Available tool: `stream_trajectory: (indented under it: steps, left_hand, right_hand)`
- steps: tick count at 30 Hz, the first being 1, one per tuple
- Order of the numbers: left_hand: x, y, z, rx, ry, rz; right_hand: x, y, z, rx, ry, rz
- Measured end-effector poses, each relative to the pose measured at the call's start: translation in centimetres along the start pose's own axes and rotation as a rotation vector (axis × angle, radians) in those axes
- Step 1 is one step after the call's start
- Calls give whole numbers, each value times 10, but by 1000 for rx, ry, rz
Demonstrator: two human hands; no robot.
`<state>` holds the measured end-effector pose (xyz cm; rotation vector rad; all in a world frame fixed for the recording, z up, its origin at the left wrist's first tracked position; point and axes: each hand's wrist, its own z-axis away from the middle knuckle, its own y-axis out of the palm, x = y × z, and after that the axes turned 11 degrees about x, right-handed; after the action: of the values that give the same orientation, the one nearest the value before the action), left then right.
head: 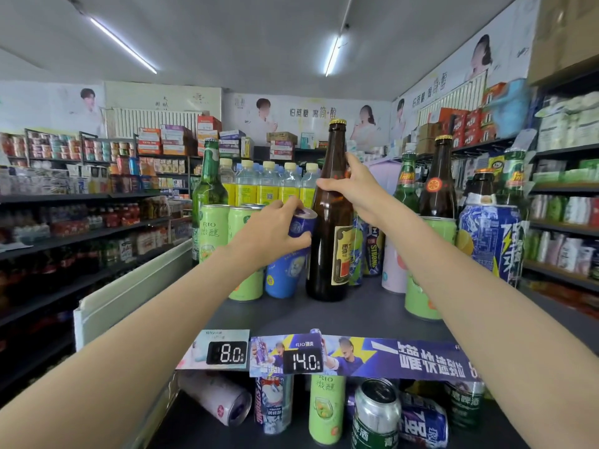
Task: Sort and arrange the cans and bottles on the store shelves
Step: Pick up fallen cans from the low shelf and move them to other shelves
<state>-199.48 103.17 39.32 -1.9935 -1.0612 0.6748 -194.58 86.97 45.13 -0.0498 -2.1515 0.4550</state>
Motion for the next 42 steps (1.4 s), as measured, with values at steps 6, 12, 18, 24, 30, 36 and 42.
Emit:
stream_trajectory:
  steps: [6,12,18,24,30,36,42]
  left_hand:
    - [-4,-8,-11,96,-32,-371]
    - [8,-12,-6,135,-115,-696]
    - [15,-2,-5,167,-137,-694]
    - [13,1,0,96,-155,-662]
    - [17,14,41,-285,-41,-446]
    - [0,11,73,-370,-99,-83]
    - [-50,0,106,-448,12,319]
  right_hand:
    - [-2,-3,5,-37,13,6]
    - [-3,5,13,-76,26,74]
    - [-13,6,20,-61,47,127]
    - [-13,9,32,-83,-2,217]
    - [2,22,59,-237,-77,259]
    - [43,21,98,-293,-4,107]
    - [89,9,156,-226,-4,-271]
